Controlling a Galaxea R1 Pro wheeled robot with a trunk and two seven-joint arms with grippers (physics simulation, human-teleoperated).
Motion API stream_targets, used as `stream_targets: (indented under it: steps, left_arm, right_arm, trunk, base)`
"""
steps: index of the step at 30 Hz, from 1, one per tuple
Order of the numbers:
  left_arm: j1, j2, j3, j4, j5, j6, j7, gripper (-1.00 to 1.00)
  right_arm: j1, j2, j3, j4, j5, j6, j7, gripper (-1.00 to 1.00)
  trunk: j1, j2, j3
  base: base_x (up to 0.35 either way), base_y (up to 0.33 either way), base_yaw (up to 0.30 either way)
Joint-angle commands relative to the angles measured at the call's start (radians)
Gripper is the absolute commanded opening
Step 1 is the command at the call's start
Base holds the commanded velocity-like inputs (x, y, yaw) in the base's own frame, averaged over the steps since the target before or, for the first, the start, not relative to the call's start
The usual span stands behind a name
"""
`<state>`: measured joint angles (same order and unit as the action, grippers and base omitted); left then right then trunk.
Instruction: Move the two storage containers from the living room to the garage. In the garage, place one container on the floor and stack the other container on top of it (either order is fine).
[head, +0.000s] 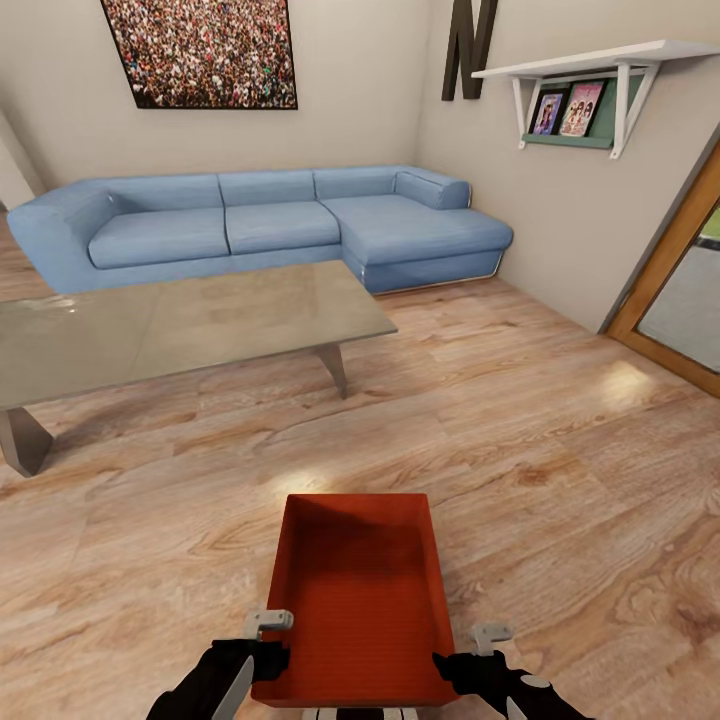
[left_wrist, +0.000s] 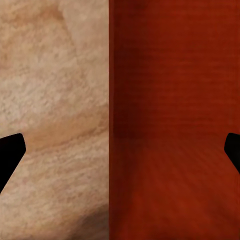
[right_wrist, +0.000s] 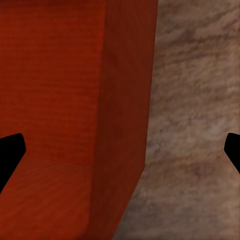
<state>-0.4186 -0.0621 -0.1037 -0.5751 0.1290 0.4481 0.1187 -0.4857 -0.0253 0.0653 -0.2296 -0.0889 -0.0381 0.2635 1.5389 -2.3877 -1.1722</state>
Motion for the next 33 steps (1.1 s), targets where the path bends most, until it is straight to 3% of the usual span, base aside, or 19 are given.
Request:
stream_targets:
  steps: [1, 17, 33]
  left_arm:
    - [0.000, 0.001, -0.005, -0.002, 0.011, 0.004, 0.009, 1.00]
    - [0.000, 0.001, -0.006, -0.002, 0.010, 0.003, 0.009, 1.00]
    - [0.000, -0.003, -0.007, -0.002, 0.011, 0.002, 0.009, 1.00]
  right_arm:
    - [-0.001, -0.001, 0.007, 0.001, -0.009, -0.003, 0.002, 1.00]
    - [-0.001, -0.001, 0.007, 0.001, -0.009, -0.002, 0.002, 1.00]
    - [-0.001, -0.001, 0.008, 0.001, -0.009, -0.002, 0.002, 1.00]
  trunk:
    - [0.000, 0.000, -0.001]
    - [0.000, 0.000, -0.001]
    - [0.015, -0.028, -0.013]
  base:
    - [0.000, 0.000, 0.000]
    - [0.000, 0.000, 0.000]
    - [0.000, 0.000, 0.000]
